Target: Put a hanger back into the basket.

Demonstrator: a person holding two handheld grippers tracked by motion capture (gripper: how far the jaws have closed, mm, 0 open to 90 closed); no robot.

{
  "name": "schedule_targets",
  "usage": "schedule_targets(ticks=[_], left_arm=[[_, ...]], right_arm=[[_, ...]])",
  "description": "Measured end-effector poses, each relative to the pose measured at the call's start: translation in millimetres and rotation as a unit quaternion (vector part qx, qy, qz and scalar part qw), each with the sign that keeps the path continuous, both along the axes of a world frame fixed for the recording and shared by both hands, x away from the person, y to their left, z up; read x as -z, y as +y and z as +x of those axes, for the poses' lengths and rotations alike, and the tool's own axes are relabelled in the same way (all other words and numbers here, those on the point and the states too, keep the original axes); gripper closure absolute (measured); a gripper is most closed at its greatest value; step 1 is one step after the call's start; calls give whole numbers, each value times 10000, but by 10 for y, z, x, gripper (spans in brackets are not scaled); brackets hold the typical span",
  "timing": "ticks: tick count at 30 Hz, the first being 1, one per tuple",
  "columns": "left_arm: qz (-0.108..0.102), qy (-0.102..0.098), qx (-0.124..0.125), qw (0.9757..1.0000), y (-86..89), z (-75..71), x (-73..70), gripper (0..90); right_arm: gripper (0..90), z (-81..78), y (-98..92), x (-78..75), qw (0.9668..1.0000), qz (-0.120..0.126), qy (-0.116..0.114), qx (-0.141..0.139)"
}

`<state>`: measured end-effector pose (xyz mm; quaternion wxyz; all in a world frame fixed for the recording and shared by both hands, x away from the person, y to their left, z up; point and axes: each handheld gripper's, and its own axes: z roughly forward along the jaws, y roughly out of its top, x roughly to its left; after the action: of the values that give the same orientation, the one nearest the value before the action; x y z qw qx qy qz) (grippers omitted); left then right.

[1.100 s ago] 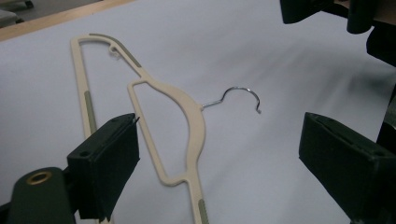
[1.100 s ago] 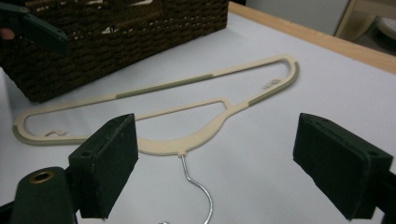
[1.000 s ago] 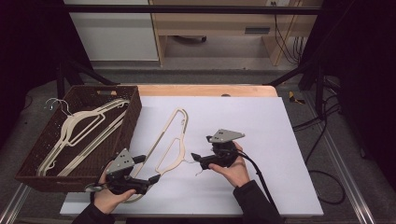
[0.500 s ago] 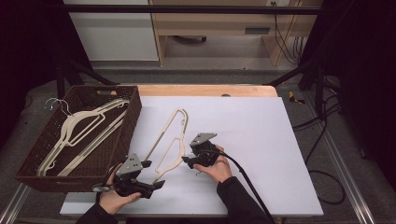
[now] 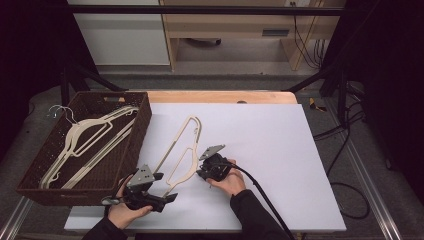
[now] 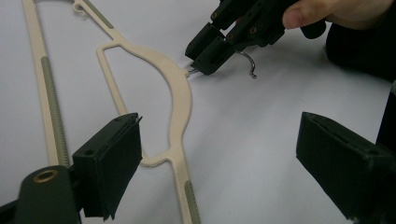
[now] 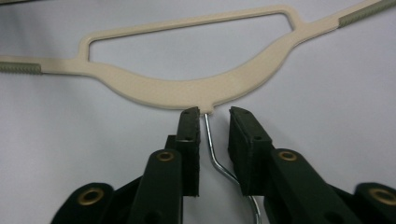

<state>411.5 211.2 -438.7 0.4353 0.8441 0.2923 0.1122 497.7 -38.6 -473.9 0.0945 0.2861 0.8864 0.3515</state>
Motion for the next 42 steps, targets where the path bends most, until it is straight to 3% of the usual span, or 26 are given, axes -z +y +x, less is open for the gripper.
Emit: schedule_targets(ticks=[8,15,20,23,28,32,34,42], left_arm=[[1,24,10,10000,-5,12,14,142],[40,45,36,10000,-39,40,34,145],[115,61,-1,9999,-93,105,39,161],[337,123,-103,9993,-173,209,37,164],[481,211,-160,9985,-265,318,50,187],[611,264,-118,9977,-358,407,78,262],[711,365,-55,9968,-419,470,116,284],[1156,415,-31,9924,-535,567,195,420]], right_arm=[[872,-22,17,-4,9995,-175,-127,-217],[891,60,-37,-2,9993,78,233,-287],[892,57,-40,-27,9992,89,228,-307],[893,41,-56,-102,9990,119,228,-366],[893,14,-23,-182,9991,37,190,-387],[894,7,-9,-248,9991,2,191,-387],[894,-1,4,-282,9991,46,215,-365],[894,-17,16,-332,9989,9,191,-424]])
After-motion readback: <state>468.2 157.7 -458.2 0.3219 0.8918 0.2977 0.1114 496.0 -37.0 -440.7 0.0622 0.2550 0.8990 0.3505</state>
